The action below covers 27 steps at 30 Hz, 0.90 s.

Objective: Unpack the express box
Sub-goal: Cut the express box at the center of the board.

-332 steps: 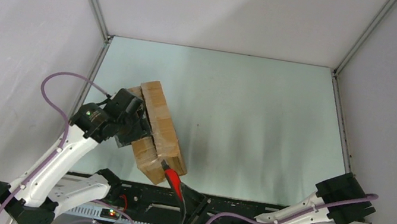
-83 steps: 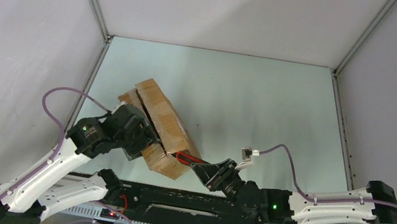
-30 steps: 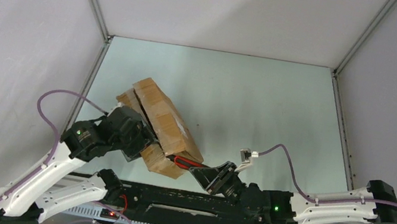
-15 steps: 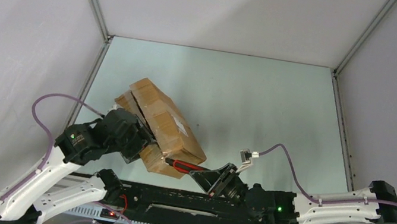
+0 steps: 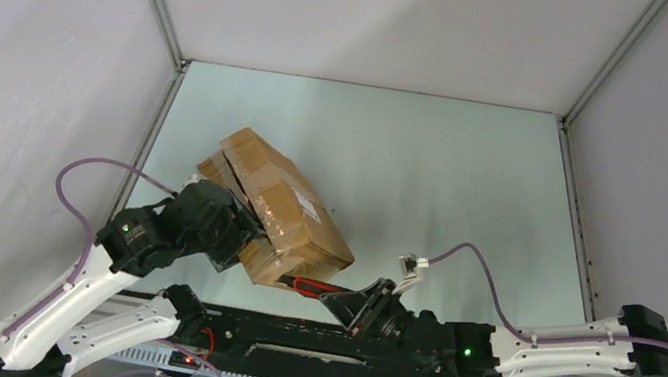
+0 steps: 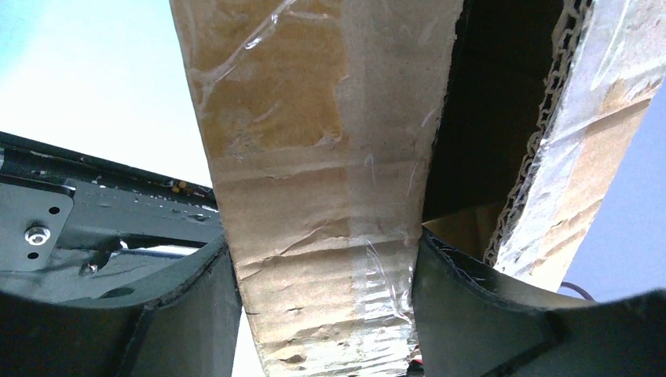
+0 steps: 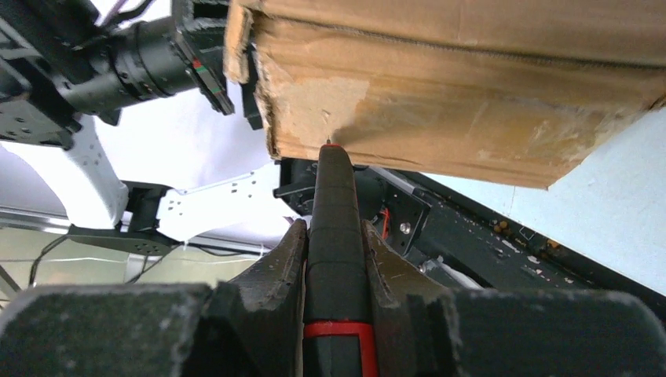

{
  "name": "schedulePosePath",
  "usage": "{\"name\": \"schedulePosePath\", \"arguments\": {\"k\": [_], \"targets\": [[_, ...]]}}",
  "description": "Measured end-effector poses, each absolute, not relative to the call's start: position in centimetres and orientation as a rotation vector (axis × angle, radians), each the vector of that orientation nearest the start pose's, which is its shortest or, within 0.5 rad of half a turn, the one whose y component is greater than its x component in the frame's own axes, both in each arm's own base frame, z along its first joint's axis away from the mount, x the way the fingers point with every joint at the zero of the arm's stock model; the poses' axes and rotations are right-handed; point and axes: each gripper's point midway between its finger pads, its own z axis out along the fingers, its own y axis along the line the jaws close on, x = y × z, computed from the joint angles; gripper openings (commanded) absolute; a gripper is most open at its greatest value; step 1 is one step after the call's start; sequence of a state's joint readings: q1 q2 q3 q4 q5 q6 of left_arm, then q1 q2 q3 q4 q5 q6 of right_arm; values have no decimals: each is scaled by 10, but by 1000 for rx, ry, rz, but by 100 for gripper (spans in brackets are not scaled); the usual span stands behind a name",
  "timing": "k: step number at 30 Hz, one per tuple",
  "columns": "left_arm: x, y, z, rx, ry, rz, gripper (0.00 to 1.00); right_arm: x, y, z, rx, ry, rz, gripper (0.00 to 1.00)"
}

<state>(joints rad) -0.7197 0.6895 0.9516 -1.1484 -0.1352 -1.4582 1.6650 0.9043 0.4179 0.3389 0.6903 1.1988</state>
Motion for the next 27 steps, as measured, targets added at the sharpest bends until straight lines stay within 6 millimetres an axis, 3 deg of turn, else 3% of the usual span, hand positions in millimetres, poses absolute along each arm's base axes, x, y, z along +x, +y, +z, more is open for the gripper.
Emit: {"name": "schedulePosePath", "arguments": {"k": [8, 27], "targets": [[133, -141, 200, -1007, 2432, -720, 50, 50, 316, 242, 161, 1822, 1517, 0], [133, -142, 200, -1015, 2434, -730, 50, 61, 327, 248, 168, 1741, 1483, 0]]}}
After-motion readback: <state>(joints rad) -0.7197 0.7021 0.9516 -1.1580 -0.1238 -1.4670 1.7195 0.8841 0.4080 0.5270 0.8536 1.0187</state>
